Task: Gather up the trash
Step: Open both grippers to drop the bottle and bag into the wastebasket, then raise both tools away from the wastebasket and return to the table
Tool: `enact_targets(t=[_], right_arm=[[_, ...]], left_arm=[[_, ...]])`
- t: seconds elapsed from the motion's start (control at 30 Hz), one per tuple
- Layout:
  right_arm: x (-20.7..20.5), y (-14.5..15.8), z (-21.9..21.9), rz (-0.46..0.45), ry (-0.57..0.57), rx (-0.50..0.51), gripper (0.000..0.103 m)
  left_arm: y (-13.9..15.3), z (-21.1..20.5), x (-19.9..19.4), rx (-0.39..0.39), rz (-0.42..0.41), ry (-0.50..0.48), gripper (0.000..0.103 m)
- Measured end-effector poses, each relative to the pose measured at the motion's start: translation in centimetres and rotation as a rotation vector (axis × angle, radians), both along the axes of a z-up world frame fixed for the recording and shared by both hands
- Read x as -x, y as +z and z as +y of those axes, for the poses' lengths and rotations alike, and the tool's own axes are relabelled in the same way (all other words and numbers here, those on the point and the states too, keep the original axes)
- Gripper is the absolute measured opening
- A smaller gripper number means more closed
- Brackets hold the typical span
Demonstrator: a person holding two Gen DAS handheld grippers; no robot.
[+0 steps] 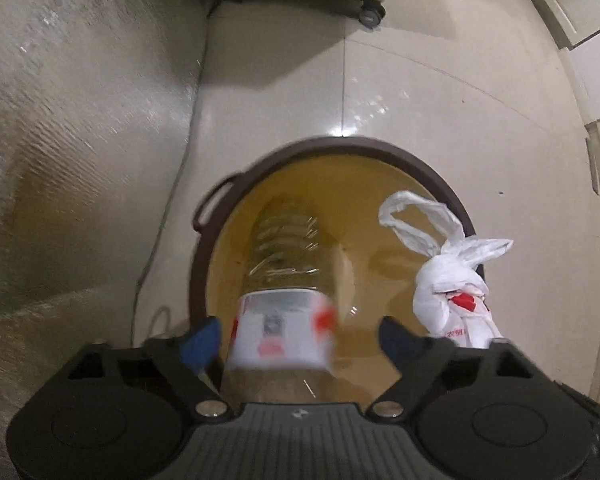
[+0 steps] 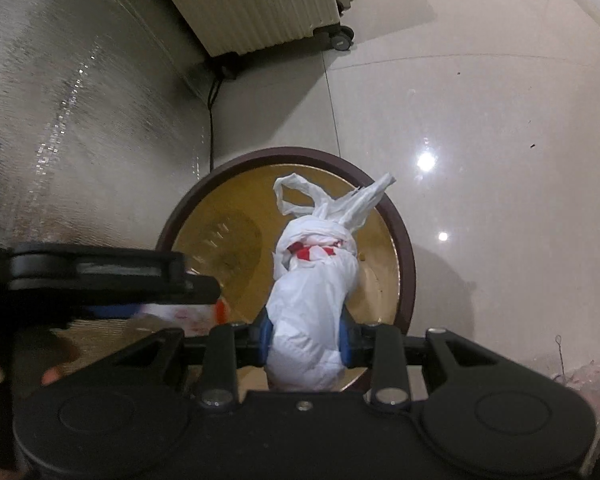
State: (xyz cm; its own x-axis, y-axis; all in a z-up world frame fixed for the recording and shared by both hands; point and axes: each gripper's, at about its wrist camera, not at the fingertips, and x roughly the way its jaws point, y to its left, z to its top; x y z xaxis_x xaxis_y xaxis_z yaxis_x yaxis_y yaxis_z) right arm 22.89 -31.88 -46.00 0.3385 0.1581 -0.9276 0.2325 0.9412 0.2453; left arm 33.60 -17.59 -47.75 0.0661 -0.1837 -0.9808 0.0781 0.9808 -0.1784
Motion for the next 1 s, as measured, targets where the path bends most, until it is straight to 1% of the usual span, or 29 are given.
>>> enact_targets(t=[0.1, 0.13, 0.17, 0.2, 0.23, 0.27, 0.43, 0.63, 0.77, 1.0], right_arm=[[-0.5, -0.8, -0.2, 0.009, 0.005, 0.003, 0.033], [-0.8, -1.1, -0.2, 0.009, 0.009, -0.002, 0.034], [-1.0, -1.4, -0.2, 0.011, 0.012, -0.01, 0.038], [-1.2, -1.7, -0.1, 0.016, 0.008, -0.016, 0.05], [-1.2, -2.0, -0.2, 0.025, -0.003, -0.022, 0.059], [-1.2, -2.2, -0.3, 0.035, -0.017, -0.019, 0.071], [-0.1, -2.3, -0.2, 0.05, 0.006, 0.0, 0.073], [0.5, -2.4, -0.7, 0.056, -0.009, 0.016, 0.074], [1.0, -1.8, -0.5, 0.046, 0.003, 0.036, 0.075], [2.1, 0.3, -0.3, 0.007, 0.031, 0.068, 0.083]], left_arm=[[1.0, 0.3, 0.5, -0.035, 0.004, 0.002, 0.089], [1.2, 0.1, 0.6, -0.043, 0.013, 0.008, 0.089], [1.3, 0.3, 0.7, -0.05, 0.021, 0.014, 0.089], [1.7, 0.4, 1.3, -0.058, 0.025, 0.017, 0.089], [2.1, 0.6, 1.5, -0.065, 0.028, 0.016, 0.089], [2.3, 0.7, 1.6, -0.073, 0.031, 0.015, 0.089], [3.0, 0.8, 2.2, -0.104, 0.047, -0.002, 0.091], [3.9, 0.4, 3.3, -0.125, 0.046, -0.033, 0.098], [4.9, 0.3, 4.0, -0.134, 0.039, -0.042, 0.1], [7.3, 0.5, 5.9, -0.13, 0.02, -0.037, 0.103]])
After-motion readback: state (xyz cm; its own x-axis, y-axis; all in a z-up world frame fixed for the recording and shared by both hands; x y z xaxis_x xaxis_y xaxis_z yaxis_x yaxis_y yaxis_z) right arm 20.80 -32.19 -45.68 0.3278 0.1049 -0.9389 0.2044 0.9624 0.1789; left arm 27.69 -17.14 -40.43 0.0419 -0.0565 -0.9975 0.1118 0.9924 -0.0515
